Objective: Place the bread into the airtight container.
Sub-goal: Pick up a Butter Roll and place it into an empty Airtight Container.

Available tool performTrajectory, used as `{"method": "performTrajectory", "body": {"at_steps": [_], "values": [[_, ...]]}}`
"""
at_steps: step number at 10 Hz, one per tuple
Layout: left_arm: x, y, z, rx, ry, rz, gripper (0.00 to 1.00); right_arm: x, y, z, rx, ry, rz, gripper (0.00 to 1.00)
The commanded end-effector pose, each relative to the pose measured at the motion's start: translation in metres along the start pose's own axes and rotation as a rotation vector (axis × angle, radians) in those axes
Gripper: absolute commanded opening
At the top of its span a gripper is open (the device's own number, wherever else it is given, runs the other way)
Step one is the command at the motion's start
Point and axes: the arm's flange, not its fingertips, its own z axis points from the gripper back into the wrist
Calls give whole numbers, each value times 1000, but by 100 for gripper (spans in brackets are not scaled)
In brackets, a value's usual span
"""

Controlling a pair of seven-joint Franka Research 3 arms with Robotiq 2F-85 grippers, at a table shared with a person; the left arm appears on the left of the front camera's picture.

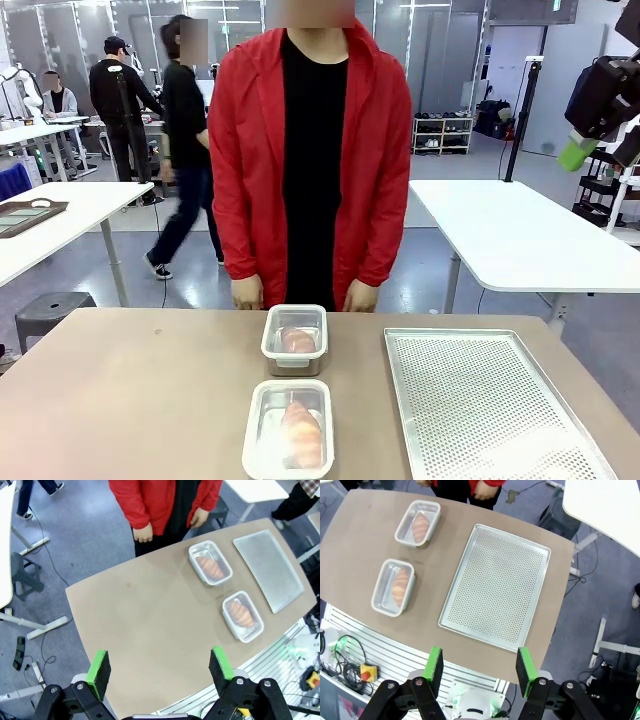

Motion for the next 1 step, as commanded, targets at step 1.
{"method": "performTrajectory", "body": {"at_steps": [1], "values": [[-1, -1, 1, -5, -2, -3, 100, 0, 1, 1, 3, 4, -1, 74]]}}
